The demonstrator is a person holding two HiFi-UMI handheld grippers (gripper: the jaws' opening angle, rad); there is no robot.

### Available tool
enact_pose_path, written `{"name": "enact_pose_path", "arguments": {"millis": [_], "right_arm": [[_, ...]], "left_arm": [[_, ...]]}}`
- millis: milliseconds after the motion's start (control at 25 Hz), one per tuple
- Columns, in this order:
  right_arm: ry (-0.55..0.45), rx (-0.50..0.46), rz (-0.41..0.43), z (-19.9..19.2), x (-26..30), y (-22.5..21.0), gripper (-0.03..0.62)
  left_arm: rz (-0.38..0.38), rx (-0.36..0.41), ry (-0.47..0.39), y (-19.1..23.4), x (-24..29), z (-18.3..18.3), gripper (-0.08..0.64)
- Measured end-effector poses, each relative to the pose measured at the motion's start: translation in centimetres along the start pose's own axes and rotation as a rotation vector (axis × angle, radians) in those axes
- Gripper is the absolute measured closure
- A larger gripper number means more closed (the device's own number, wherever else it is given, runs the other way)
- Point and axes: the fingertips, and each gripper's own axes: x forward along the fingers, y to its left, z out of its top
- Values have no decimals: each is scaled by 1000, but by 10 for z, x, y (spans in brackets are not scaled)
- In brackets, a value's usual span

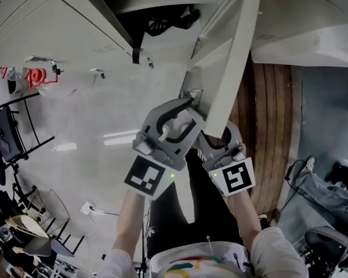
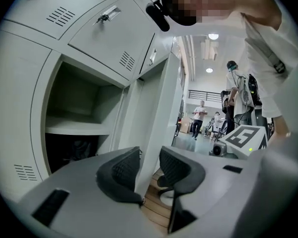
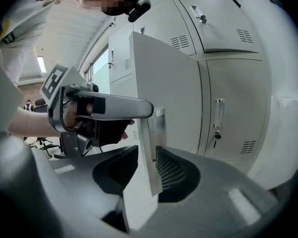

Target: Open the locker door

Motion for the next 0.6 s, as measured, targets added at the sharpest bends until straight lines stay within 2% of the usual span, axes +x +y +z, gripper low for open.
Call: {"name": "enact_pose_path", "arguments": {"millis": [160,360,600], "right_arm": [[3,13,-32,-6,-15,-10,485],[-7,49,-81,-11,-33,-24,489],[-23,87,-138,-14,-50,-44,489]], "left_arm": [[-42,7,10,-15,12,-1,433],[-86,52,50,-38,33,-4,414],[-176,42,50,-66,64,-1,410]]}}
